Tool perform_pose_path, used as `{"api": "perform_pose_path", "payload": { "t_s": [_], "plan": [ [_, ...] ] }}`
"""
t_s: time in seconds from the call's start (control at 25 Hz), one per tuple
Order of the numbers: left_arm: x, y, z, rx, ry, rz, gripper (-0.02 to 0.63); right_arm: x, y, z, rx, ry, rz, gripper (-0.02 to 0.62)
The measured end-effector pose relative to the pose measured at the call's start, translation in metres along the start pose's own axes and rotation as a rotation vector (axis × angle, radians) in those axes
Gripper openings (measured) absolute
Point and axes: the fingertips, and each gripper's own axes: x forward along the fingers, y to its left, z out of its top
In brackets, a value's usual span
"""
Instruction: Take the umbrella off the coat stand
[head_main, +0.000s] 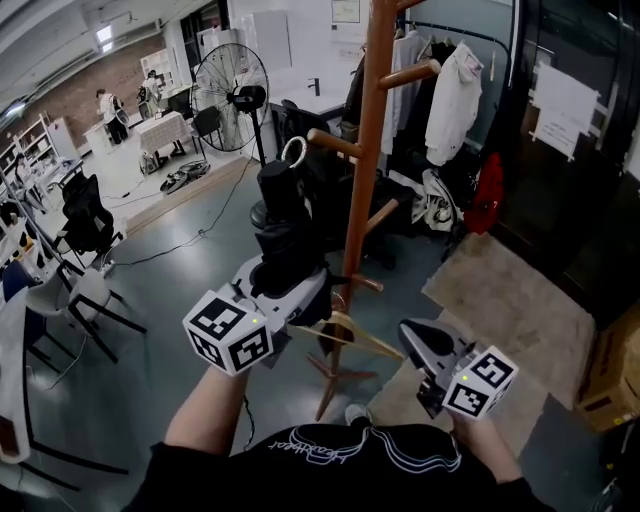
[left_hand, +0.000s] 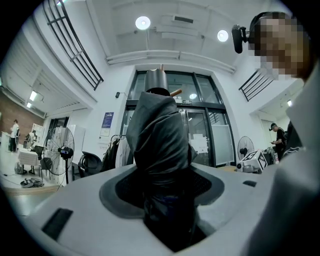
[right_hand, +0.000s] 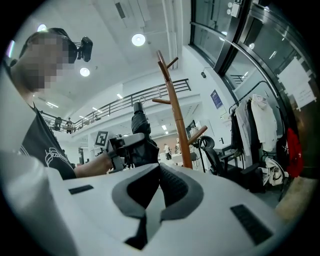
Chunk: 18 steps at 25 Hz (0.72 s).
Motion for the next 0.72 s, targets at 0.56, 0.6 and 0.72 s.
{"api": "perform_pose_path", "payload": {
  "t_s": [0.56, 0.6, 0.72],
  "plan": [
    [-0.045, -0.05, -0.059, -0.145, 0.054, -0.027, 0.235, 0.009, 0.035, -0.01, -0.054, 0.01, 0.034, 0.003],
    [-0.047, -0.053, -0.063, -0.155, 0.058, -0.032, 0.235, 0.009, 0.035, -0.012, -0.05, 0.009, 0.036, 0.003],
    [-0.054, -0.063, -0.075, -0.183, 0.067, -0.05, 0.235, 0.01, 0.036, -0.015, -0.034, 0.005, 0.035, 0.003]
  ]
}}
